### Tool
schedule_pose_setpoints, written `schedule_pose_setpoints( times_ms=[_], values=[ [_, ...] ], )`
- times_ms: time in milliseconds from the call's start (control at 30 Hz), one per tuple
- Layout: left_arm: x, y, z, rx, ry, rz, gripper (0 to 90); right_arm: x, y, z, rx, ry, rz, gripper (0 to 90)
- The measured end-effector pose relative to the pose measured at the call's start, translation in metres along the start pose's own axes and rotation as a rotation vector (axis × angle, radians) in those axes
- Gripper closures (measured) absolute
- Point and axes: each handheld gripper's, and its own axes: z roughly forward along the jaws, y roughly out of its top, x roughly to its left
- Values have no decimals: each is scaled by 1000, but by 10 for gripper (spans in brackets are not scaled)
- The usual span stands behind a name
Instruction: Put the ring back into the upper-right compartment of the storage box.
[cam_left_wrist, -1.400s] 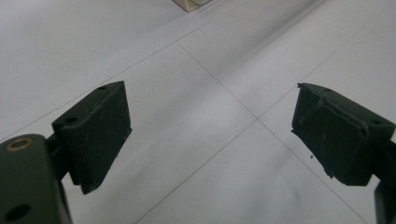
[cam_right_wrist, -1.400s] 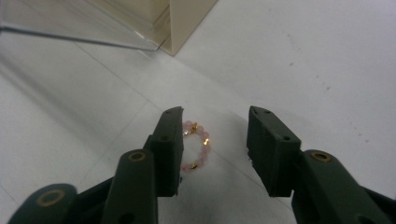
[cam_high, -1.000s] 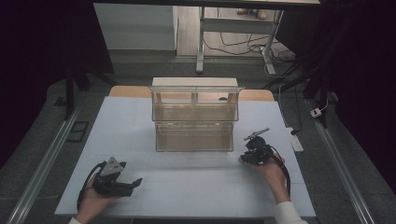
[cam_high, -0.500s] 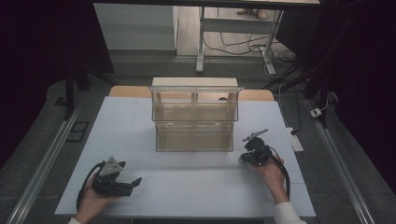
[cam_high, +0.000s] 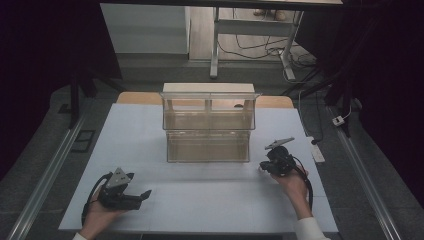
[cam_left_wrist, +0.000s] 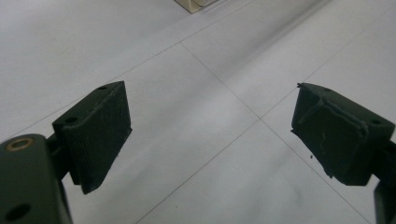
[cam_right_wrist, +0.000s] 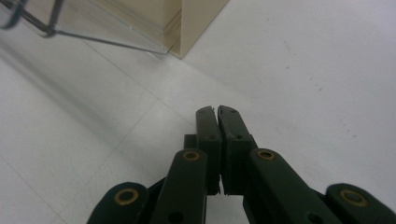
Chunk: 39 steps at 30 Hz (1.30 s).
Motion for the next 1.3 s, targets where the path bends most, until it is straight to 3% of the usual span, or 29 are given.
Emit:
schedule_pose_setpoints(
  times_ms=[433, 1300],
  values=[
    [1, 0, -1, -3, 3, -1, 120, -2, 0, -10, -53, 13, 18, 875],
    [1, 0, -1, -1, 3, -1, 121, 2, 5, -32, -144, -2, 5, 875]
  ],
)
